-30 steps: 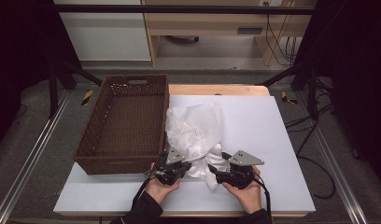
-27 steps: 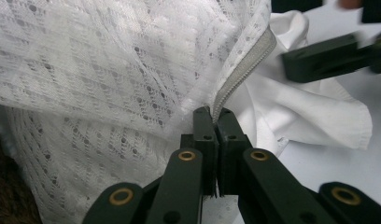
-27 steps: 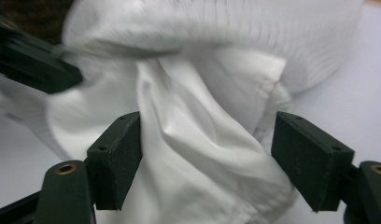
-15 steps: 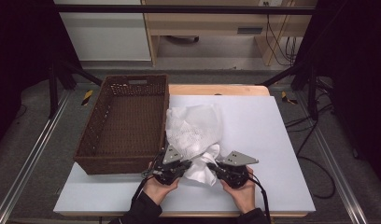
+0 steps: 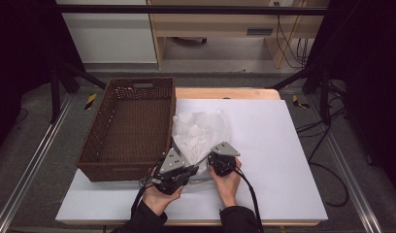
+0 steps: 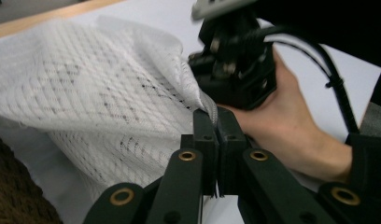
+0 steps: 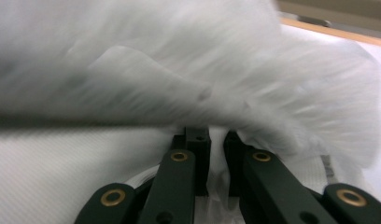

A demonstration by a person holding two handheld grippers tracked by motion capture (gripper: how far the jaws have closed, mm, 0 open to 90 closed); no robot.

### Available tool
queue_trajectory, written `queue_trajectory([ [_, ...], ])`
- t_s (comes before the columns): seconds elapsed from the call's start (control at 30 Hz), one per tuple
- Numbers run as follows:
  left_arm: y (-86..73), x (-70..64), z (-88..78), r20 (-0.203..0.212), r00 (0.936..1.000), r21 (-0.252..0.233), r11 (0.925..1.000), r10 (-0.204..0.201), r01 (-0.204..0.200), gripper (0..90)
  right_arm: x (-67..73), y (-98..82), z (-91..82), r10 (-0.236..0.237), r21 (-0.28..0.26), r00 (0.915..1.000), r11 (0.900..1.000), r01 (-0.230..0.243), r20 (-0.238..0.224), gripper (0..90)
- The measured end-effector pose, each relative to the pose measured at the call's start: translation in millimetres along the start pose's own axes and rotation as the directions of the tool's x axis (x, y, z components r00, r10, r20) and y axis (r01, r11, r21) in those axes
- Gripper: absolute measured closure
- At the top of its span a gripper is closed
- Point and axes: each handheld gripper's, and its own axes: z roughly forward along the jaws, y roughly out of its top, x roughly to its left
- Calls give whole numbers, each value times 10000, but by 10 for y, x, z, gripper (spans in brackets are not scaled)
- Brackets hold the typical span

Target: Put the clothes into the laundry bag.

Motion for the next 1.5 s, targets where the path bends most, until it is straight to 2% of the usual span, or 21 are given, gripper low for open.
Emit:
queue_trajectory([
  [0.1,-75,49,104,2,9998,340,9993,-179,179,884,6,13,-43,-158,34,9999,9999,158,2,815],
  [0.2,-157,96,248,-191,9995,742,9969,-257,270,884,-48,36,-199,182,181,9949,9997,-165,-995,670],
  [0.3,-247,155,392,-279,9988,1136,9926,-405,434,884,-134,33,-443,355,511,9762,9984,-251,-2141,518],
  [0.37,-280,189,451,-314,9980,1235,9906,-555,590,884,-190,-7,-620,413,513,9635,9983,-287,-2643,452],
  [0.5,-283,195,486,-404,9976,1221,9907,-561,607,884,-222,-136,-796,-141,509,9677,9983,278,-2518,361],
  [0.6,-274,178,479,-479,9978,1195,9915,-458,513,884,-152,-185,-659,-293,894,9639,9945,548,-2645,345],
  [0.63,-274,178,479,-479,9978,1195,9915,-458,513,884,-152,-185,-659,-293,894,9639,9945,548,-2645,345],
  [0.67,-265,165,455,-542,9978,1120,9928,-368,427,884,-35,-185,-483,-641,1155,9605,9884,985,-2707,399],
  [0.7,-256,158,439,-497,9980,1079,9932,-382,434,884,-3,-183,-436,-727,1210,9595,9866,1090,-2723,416],
  [0.77,-228,125,406,-428,9986,968,9947,-315,355,884,54,-170,-329,-953,1270,9564,9827,1345,-2759,539],
  [0.83,-199,92,379,-379,9990,862,9960,-221,253,884,44,-151,-261,-755,1407,9616,9833,1158,-2639,715],
  [0.9,-148,43,326,-323,9995,654,9978,-71,92,885,8,-136,-225,-136,1566,9610,9859,589,-2764,829],
  [0.97,-92,9,253,-306,9995,423,9991,76,-63,884,17,-121,-259,113,1529,9576,9876,343,-2877,848],
  [1.03,-36,-9,174,-329,9993,141,9998,173,-168,884,91,-88,-341,-57,1127,9437,9926,455,-3308,849],
  [1.1,4,-6,114,-233,9997,3,9999,122,-122,885,165,-17,-396,-182,657,9359,9969,440,-3519,849],
  [1.17,21,-6,70,-193,9998,-134,9999,92,-94,885,211,51,-353,-249,386,9445,9985,397,-3276,847],
  [1.27,11,-2,12,57,10000,-177,9998,-55,56,886,188,76,-110,376,490,9605,9985,-251,-2756,845],
  [1.33,-17,-8,-13,140,9999,-100,9999,-74,75,887,119,57,36,552,436,9820,9979,-480,-1806,845],
  [1.4,-63,-8,-9,169,9998,69,10000,-72,71,887,47,57,126,476,376,9979,9982,-460,-435,845],
  [1.47,-115,9,36,220,9997,286,9995,-142,136,886,-23,78,172,642,429,9977,9970,-652,228,843],
  [1.5,-140,22,70,201,9996,385,9991,-196,188,885,-33,87,191,381,501,9984,9979,-402,427,840],
])
